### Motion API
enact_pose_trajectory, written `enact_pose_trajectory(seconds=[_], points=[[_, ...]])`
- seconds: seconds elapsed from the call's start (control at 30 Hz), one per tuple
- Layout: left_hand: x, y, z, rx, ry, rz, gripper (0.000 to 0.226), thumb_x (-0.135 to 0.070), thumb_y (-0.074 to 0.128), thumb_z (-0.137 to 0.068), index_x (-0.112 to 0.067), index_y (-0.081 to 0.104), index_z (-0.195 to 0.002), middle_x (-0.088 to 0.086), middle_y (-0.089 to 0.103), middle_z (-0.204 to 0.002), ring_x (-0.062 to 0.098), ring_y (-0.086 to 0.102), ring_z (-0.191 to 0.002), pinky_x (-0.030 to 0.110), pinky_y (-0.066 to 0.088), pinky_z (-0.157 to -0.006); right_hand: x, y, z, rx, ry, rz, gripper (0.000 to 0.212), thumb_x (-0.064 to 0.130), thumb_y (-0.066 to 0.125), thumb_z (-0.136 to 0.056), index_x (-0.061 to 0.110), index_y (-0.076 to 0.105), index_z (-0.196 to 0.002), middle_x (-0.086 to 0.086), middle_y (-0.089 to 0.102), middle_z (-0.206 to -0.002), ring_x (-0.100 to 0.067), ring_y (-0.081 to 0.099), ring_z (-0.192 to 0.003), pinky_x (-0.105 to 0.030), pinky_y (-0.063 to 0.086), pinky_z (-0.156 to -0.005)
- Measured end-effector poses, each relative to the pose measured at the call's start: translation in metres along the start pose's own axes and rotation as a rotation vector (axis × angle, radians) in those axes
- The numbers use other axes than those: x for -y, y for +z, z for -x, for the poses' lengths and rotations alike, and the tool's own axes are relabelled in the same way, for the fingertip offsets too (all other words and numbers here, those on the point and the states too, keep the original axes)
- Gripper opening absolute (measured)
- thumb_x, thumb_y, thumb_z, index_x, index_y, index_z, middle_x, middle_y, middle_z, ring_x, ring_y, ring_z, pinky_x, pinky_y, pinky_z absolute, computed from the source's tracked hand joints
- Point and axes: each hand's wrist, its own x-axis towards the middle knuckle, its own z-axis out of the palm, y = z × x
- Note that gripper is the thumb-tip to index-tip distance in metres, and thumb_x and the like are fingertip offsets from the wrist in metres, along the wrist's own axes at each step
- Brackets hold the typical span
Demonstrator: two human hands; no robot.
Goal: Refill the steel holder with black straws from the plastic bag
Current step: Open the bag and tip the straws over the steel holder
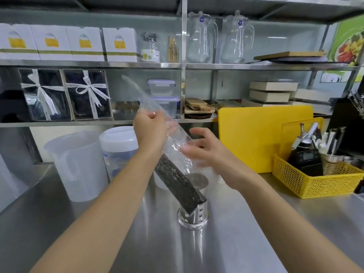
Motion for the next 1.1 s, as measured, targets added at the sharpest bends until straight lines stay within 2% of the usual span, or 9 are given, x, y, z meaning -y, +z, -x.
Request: enact_pose_trajectory(seconds=[0.1,0.3,0.43,0.6,0.7,0.8,0.9,1.0,1.1], points=[[-0.001,0.005,0.006,-0.024,0.024,-0.035,0.018,-0.015,0.049,-0.088,-0.001,0.059,-0.088,0.016,0.068,-0.088,0.009,0.048,-0.049,0.024,0.040,-0.048,0.003,0.012,-0.005,-0.112,-0.042,0.256,0.090,0.034,0.081,-0.064,0.029,0.025,-0.134,0.014,0.051,-0.105,-0.008,0.056,-0.095,-0.031,0.049,-0.083],[-0.005,-0.002,0.015,0.242,0.005,-0.089,0.018,-0.023,0.059,-0.085,-0.014,0.049,-0.072,0.015,0.068,-0.091,0.022,0.066,-0.080,0.036,0.056,-0.077,-0.017,-0.005,-0.028,-0.400,-0.056,0.344,0.016,0.002,0.065,-0.079,0.016,0.056,-0.079,-0.004,0.063,-0.079,-0.018,0.060,-0.076,-0.032,0.049,-0.067],[0.000,-0.019,0.015,0.135,0.408,-0.355,0.037,-0.038,0.069,-0.076,-0.019,0.047,-0.098,0.000,0.053,-0.104,0.019,0.052,-0.102,0.033,0.045,-0.091,-0.017,-0.030,-0.026,-0.361,-0.100,0.302,0.018,-0.002,0.064,-0.079,0.014,0.057,-0.073,-0.012,0.067,-0.080,-0.024,0.064,-0.080,-0.037,0.053,-0.073],[-0.001,-0.028,0.009,0.183,0.898,-0.801,0.100,-0.046,0.082,-0.056,-0.036,0.014,-0.130,0.017,0.011,-0.152,0.026,0.006,-0.139,0.039,-0.003,-0.109,-0.012,-0.059,-0.021,-0.263,-0.204,0.225,0.021,-0.002,0.067,-0.076,0.014,0.055,-0.070,-0.012,0.067,-0.075,-0.009,0.062,-0.062,-0.025,0.049,-0.061],[-0.008,-0.035,-0.001,0.090,1.016,-0.975,0.080,-0.046,0.078,-0.060,-0.034,0.035,-0.126,0.013,0.031,-0.148,0.023,0.009,-0.136,0.054,0.001,-0.109,-0.014,-0.075,-0.018,-0.214,-0.217,0.211,0.020,-0.001,0.069,-0.074,0.014,0.057,-0.070,-0.004,0.064,-0.070,-0.009,0.060,-0.061,-0.022,0.050,-0.060],[-0.015,-0.033,-0.007,0.127,1.221,-1.111,0.020,-0.039,0.065,-0.075,-0.021,0.063,-0.085,0.005,0.062,-0.118,0.025,0.037,-0.125,0.059,0.006,-0.107,-0.017,-0.085,-0.017,-0.161,-0.191,0.207,0.018,-0.002,0.068,-0.074,0.013,0.059,-0.072,-0.003,0.065,-0.069,-0.006,0.062,-0.061,-0.017,0.051,-0.059],[-0.021,-0.025,0.003,0.362,1.054,-1.065,0.015,-0.027,0.050,-0.090,-0.015,0.052,-0.082,0.005,0.066,-0.079,0.029,0.059,-0.095,0.038,0.010,-0.106,-0.022,-0.089,-0.019,-0.133,-0.105,0.265,0.011,0.003,0.063,-0.082,0.013,0.061,-0.077,-0.004,0.066,-0.073,-0.002,0.062,-0.061,-0.013,0.047,-0.056],[-0.020,-0.017,0.007,0.410,0.901,-1.071,0.013,-0.025,0.044,-0.094,-0.017,0.037,-0.086,0.008,0.055,-0.072,0.032,0.051,-0.071,0.038,0.037,-0.068,-0.028,-0.084,-0.018,-0.136,-0.006,0.368,0.008,0.026,0.057,-0.088,0.019,0.062,-0.086,0.002,0.067,-0.084,-0.009,0.061,-0.078,-0.019,0.043,-0.063],[-0.013,-0.009,0.008,0.431,0.874,-1.074,0.016,-0.022,0.044,-0.094,-0.018,0.031,-0.085,0.007,0.054,-0.074,0.030,0.045,-0.064,0.036,0.032,-0.062,-0.032,-0.080,-0.013,-0.061,0.047,0.290,0.051,0.060,0.055,-0.075,0.022,0.058,-0.109,0.004,0.065,-0.102,-0.011,0.060,-0.097,-0.027,0.047,-0.077]])
